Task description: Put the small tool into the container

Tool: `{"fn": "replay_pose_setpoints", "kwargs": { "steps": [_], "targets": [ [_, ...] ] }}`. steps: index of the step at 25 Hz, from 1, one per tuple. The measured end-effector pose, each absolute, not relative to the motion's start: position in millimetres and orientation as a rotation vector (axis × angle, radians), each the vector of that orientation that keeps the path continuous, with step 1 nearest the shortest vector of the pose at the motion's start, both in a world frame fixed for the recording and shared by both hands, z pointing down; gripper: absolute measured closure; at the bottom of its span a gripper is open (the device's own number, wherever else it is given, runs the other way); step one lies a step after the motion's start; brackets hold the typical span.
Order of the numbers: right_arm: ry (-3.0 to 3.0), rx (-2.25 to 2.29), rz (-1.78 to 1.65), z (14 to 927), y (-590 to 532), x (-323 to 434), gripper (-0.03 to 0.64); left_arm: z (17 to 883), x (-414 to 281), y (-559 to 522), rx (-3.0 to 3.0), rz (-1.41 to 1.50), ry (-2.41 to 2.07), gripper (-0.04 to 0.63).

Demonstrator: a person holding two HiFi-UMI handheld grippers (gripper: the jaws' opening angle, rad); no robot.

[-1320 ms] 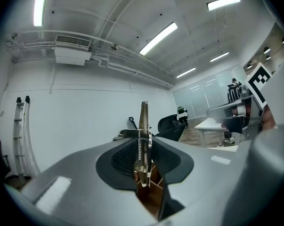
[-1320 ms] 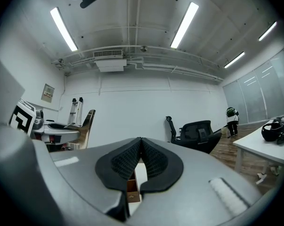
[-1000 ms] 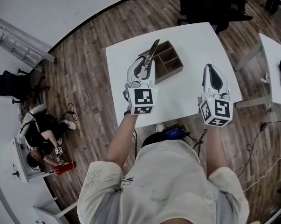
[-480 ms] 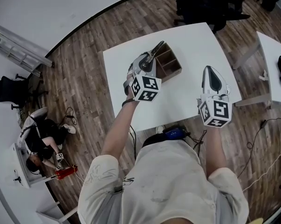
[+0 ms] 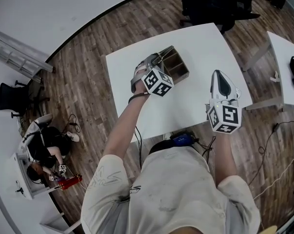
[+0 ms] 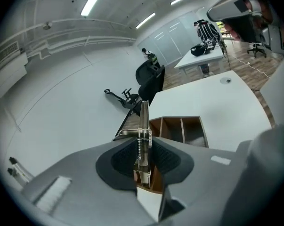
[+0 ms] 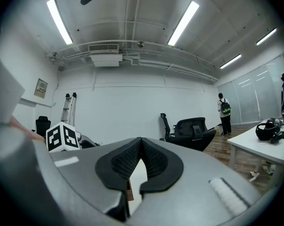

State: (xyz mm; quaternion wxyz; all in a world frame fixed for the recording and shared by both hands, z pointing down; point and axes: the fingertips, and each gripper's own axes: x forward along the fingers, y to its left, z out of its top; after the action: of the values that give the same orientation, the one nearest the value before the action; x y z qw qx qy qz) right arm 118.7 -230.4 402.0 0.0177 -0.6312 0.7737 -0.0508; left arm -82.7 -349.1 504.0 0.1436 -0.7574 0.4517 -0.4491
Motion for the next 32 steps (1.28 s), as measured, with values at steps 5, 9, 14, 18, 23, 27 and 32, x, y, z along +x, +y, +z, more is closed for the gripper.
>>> {"fn": "replay_pose_setpoints", "kwargs": {
  "steps": [5, 9, 14, 18, 23, 27, 32],
  "targets": [
    [2.4, -1.967, -0.169, 405, -229, 119, 0.612, 525, -81, -356, -2.144, -1.447, 1.229, 0.489],
    [2.399, -1.973, -0.171, 407, -228, 120, 0.612, 538, -79, -362, -2.102, -1.54, 1.169, 0.489],
    [2.402, -1.981, -0.178, 409, -227, 121, 0.612, 548, -80, -369, -2.073, -1.619, 1.148, 0.489],
    [2.402, -1.987, -0.181, 410, -226, 122, 0.612, 554, -81, -373, -2.055, -1.678, 1.128, 0.489],
    [2.404, -1.995, -0.184, 411, -225, 126, 0.612, 565, -80, -374, -2.043, -1.737, 1.09, 0.488],
    [2.407, -1.995, -0.181, 412, -224, 127, 0.612, 565, -78, -378, -2.021, -1.75, 1.051, 0.488],
    [2.409, -1.996, -0.177, 411, -224, 127, 0.612, 565, -78, -380, -2.021, -1.759, 1.027, 0.485]
  ]
}}
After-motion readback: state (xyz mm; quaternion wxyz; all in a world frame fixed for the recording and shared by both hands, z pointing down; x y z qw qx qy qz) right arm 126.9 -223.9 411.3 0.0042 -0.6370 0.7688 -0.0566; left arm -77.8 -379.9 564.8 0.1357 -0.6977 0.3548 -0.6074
